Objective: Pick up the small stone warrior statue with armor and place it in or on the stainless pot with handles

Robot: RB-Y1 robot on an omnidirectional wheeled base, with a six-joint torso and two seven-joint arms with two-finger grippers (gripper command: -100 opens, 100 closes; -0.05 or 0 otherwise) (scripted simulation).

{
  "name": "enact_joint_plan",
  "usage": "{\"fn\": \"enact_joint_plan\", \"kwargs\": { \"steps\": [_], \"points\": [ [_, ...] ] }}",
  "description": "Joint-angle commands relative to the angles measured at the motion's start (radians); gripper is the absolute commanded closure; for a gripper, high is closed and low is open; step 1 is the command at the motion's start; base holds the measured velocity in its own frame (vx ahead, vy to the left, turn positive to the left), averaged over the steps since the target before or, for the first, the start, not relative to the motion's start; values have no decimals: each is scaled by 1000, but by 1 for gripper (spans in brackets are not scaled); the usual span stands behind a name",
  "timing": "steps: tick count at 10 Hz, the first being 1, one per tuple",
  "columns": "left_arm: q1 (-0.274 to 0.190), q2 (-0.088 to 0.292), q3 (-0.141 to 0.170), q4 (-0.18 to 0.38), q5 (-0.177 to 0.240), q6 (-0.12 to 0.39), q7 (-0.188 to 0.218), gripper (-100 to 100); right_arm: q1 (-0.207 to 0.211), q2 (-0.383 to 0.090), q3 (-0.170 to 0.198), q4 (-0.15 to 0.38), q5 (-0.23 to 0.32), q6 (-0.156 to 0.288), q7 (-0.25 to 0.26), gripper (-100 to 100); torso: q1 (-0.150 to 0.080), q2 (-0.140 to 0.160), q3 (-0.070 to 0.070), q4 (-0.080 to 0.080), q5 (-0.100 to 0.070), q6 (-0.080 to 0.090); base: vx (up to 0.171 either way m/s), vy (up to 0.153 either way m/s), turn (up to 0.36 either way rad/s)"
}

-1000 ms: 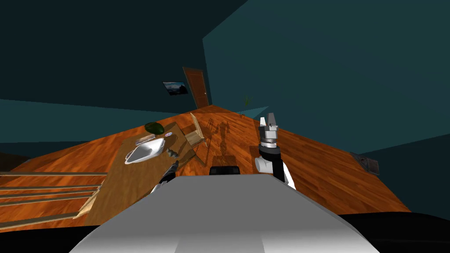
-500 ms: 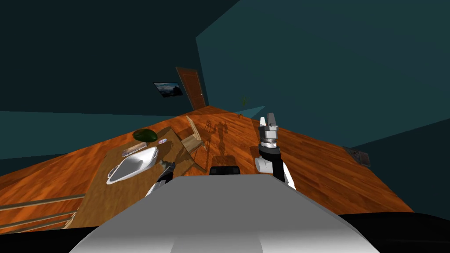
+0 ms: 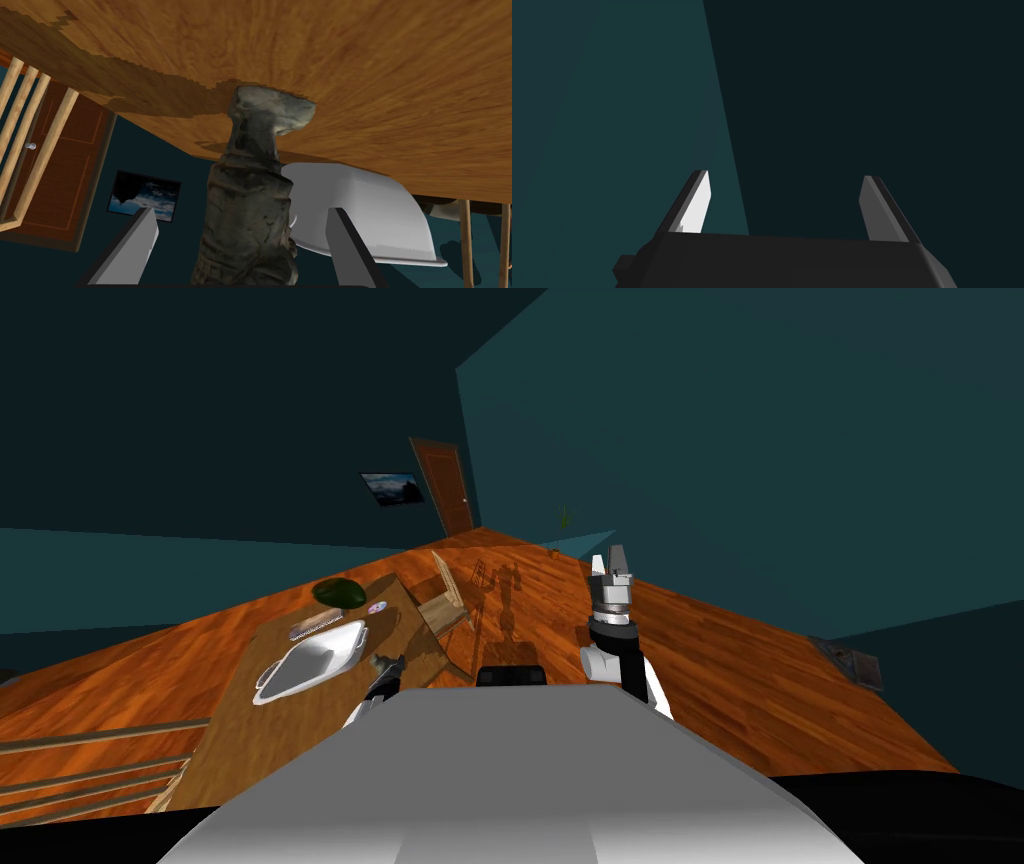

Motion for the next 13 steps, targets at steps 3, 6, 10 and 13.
{"fn": "enact_joint_plan", "kwargs": {
  "steps": [3,6,10,13],
  "points": [
    [0,-2,2,1,-3,-5,-2,100,0,0,0,0,0,0,0,0,-3,3,2,1,0,1,16,13,8],
    [-1,-2,2,1,-3,-5,-2,100,0,0,0,0,0,0,0,0,-3,5,3,1,0,1,0,0,0],
    [35,42,-41,-33,60,49,17,100,-1,0,0,0,0,0,0,0,-9,9,5,2,-1,2,-47,-50,-104],
    [44,26,-40,-27,48,39,7,100,0,0,0,0,0,0,0,0,-5,7,4,2,-1,1,-37,-42,-14]
  ]
}}
